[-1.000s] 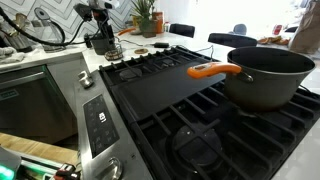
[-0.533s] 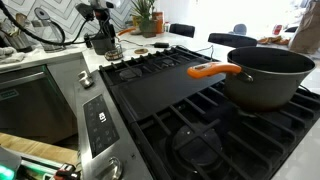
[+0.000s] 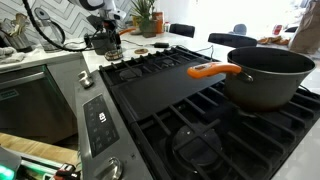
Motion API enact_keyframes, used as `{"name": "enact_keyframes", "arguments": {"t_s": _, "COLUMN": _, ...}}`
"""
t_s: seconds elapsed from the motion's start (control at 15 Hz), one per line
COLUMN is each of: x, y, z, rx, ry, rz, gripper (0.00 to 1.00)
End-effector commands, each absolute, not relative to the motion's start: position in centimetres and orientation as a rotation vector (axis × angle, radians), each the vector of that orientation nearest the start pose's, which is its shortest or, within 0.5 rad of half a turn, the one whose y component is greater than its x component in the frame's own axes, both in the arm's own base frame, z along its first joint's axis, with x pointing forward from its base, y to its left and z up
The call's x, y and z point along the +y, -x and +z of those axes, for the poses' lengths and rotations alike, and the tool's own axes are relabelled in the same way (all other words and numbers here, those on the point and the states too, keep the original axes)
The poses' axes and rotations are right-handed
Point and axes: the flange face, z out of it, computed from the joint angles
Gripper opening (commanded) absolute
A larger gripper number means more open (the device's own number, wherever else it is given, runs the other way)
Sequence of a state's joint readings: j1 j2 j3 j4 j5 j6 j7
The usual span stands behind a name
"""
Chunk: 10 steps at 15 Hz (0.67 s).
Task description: Remove one coaster from the basket and put it on the counter
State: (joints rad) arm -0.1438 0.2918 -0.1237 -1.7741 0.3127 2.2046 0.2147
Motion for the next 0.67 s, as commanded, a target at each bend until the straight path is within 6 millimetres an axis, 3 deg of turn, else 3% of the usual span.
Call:
{"name": "enact_keyframes", "arguments": {"t_s": 0.0, "x": -15.0, "y": -65.0, "z": 39.4, "rx": 0.980, "ry": 2.718, "rz": -0.108, "gripper": 1.00}}
{"name": "enact_keyframes", "arguments": {"t_s": 0.27, "x": -13.8, "y": -66.0, "z": 38.2, "rx": 1.052, "ry": 2.711, "rz": -0.041, "gripper": 1.00}}
{"name": "enact_keyframes", "arguments": {"t_s": 0.6, "x": -13.4, "y": -65.7, "z": 38.6, "rx": 1.016, "ry": 2.720, "rz": -0.079, "gripper": 1.00}}
